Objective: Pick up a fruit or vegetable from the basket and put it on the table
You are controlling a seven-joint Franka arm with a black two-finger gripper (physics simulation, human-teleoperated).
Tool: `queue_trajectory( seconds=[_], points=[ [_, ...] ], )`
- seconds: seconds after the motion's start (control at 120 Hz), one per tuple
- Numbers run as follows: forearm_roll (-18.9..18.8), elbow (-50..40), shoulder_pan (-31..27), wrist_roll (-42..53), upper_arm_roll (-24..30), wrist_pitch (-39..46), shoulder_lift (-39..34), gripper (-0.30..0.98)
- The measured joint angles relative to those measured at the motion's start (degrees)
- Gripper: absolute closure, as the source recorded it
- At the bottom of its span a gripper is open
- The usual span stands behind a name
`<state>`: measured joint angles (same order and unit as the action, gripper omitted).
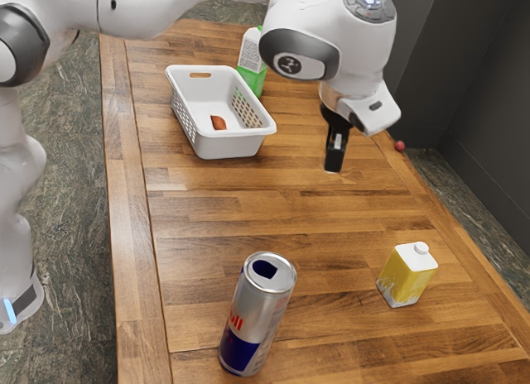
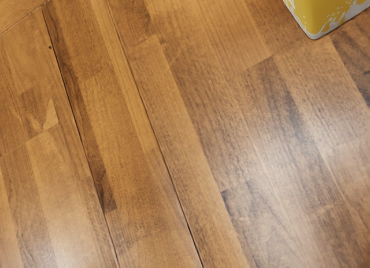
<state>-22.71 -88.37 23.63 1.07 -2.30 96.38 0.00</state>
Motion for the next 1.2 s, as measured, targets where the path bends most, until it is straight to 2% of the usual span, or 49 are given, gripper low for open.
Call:
queue_trajectory(
  seconds=[0.383,0.467,0.608,0.667,0.717,0.767,0.833,0.908,1.083,1.2],
  points=[
    [0.0,1.7,8.6,-2.9,0.8,2.2,2.2,0.00],
    [0.5,2.8,4.6,-4.8,0.7,2.0,2.7,0.00],
    [0.8,3.7,-10.6,-7.9,0.5,1.5,3.2,0.00],
    [1.1,5.5,-15.2,-9.7,0.5,-0.6,3.2,0.00],
    [2.8,6.6,-17.2,-11.9,0.2,-3.0,3.2,0.00],
    [7.1,7.0,-18.8,-14.8,0.1,-4.9,3.2,0.00],
    [11.2,6.7,-20.8,-19.6,0.2,-7.0,3.3,0.00],
    [13.3,5.6,-21.8,-27.0,0.4,-9.1,3.5,0.00],
    [14.7,6.0,-18.5,-42.2,0.3,-12.3,4.2,0.00],
    [13.9,3.4,-17.3,-51.0,0.2,-13.0,2.7,0.00]
  ],
)
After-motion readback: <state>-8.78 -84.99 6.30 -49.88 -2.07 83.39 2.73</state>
